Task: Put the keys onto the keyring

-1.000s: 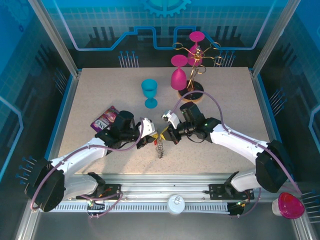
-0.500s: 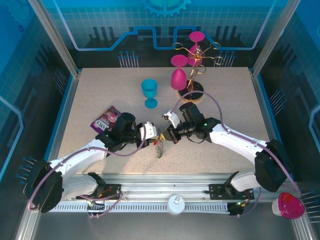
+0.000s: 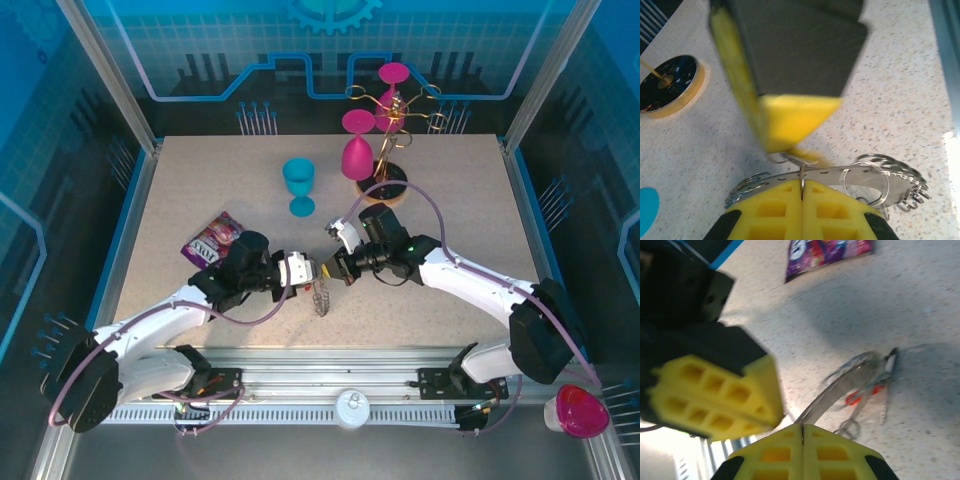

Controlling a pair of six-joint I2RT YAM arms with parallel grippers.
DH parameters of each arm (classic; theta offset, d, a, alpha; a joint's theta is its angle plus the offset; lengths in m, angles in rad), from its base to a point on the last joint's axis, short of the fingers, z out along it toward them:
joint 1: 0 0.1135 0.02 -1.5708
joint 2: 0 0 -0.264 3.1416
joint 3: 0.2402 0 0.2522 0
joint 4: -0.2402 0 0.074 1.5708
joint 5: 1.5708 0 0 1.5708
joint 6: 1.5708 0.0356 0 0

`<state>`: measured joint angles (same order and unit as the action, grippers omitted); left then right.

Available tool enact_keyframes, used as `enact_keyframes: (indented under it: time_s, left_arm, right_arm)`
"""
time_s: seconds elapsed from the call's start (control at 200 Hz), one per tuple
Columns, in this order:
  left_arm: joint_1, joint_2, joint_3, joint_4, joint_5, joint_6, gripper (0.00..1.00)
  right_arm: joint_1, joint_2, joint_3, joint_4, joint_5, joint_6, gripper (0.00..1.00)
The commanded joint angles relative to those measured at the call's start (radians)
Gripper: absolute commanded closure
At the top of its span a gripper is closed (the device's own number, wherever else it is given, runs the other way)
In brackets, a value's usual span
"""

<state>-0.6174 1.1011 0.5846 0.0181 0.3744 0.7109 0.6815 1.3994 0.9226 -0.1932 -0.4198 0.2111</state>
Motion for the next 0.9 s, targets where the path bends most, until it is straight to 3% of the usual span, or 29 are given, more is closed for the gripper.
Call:
enact_keyframes:
  time_s: [0.0,0.27,0.46,0.625,0.891]
  left_arm:
    - [-0.019,-0.024,-0.015,0.034,0.05,0.024,1.0]
    - [-0.018,-0.022,-0.023,0.088,0.004,-0.043,1.0]
    - [-0.019,-0.056,-0.041,0.124,-0.043,-0.237,1.0]
    - [-0.018,-0.079,-0.046,0.111,-0.037,-0.432,1.0]
    - [-0.019,-0.072,-0.063,0.151,-0.011,-0.545,1.0]
  right_arm:
    - [-0.013,0.018,0.003,0.038,0.042,0.019,1.0]
    - [-0.011,-0.003,-0.016,0.045,0.039,0.041,1.0]
    - [-0.033,-0.095,-0.084,0.038,0.068,0.037,1.0]
    - [-0.033,-0.15,-0.15,0.135,0.01,0.058,1.0]
    - [-0.001,-0.119,-0.126,0.18,-0.083,0.05,1.0]
